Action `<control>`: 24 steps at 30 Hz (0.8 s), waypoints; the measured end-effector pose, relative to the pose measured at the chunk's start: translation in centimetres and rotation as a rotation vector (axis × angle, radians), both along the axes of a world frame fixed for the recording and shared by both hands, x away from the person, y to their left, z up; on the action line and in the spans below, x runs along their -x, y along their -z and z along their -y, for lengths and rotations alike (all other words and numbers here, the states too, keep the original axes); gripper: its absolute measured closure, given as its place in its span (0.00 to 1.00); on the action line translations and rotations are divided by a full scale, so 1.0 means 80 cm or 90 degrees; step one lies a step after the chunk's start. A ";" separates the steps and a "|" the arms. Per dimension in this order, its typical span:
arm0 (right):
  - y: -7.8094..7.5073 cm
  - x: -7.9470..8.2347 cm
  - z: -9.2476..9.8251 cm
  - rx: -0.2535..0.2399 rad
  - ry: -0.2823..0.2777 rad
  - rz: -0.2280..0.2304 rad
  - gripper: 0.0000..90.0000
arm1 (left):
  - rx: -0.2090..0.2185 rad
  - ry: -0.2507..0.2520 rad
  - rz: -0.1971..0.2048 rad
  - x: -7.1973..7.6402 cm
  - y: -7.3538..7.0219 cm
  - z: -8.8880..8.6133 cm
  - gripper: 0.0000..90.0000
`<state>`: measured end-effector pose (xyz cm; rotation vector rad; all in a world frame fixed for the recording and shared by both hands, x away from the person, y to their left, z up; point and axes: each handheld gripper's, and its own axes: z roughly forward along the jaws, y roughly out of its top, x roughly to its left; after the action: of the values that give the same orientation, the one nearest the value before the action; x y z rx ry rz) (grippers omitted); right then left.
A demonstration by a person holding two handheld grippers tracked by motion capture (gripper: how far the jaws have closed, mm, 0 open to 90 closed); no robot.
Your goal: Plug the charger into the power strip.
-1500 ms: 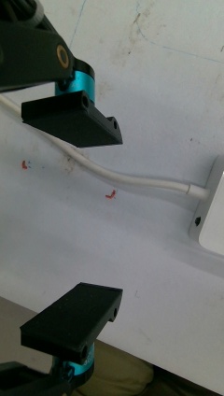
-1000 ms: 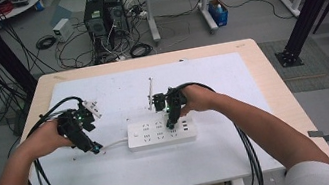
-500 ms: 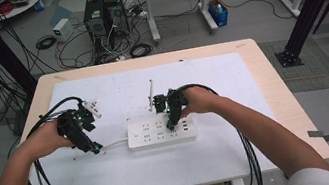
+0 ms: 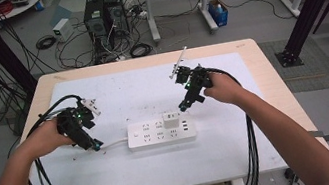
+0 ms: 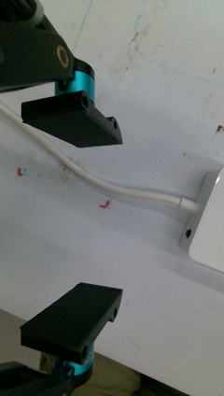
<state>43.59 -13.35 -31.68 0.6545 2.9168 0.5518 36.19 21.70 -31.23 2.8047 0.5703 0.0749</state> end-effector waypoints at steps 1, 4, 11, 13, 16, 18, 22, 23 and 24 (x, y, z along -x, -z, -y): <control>-0.004 0.004 0.008 0.008 0.000 0.012 0.19 | -0.005 0.003 0.000 0.000 -0.001 0.000 0.25; -0.014 0.016 0.032 0.022 0.000 0.029 0.02 | -0.005 0.005 0.002 0.000 -0.003 0.000 0.25; -0.027 0.032 0.071 0.047 0.009 0.010 0.01 | -0.006 0.005 0.018 -0.002 -0.019 -0.001 0.25; -0.031 0.040 0.087 0.058 0.014 0.007 0.01 | -0.006 0.005 0.024 -0.001 -0.024 0.000 0.25; -0.037 0.049 0.104 0.072 0.038 0.006 0.01 | -0.006 0.007 0.034 0.000 -0.029 0.001 0.25; -0.042 0.059 0.116 0.081 0.054 0.013 0.01 | -0.008 0.012 0.040 0.002 -0.032 0.002 0.25; -0.046 0.070 0.128 0.082 0.065 0.027 0.01 | -0.006 0.009 0.047 0.002 -0.034 0.002 0.25; -0.046 0.073 0.131 0.083 0.069 0.027 0.01 | -0.006 0.003 0.051 0.001 -0.033 0.001 0.25; -0.045 0.078 0.136 0.087 0.074 0.027 0.01 | -0.007 0.004 0.050 0.001 -0.032 0.001 0.25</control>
<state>37.33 -24.26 -28.08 0.7772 2.8243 0.3457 36.15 21.62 -28.64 2.7990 0.5451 0.1863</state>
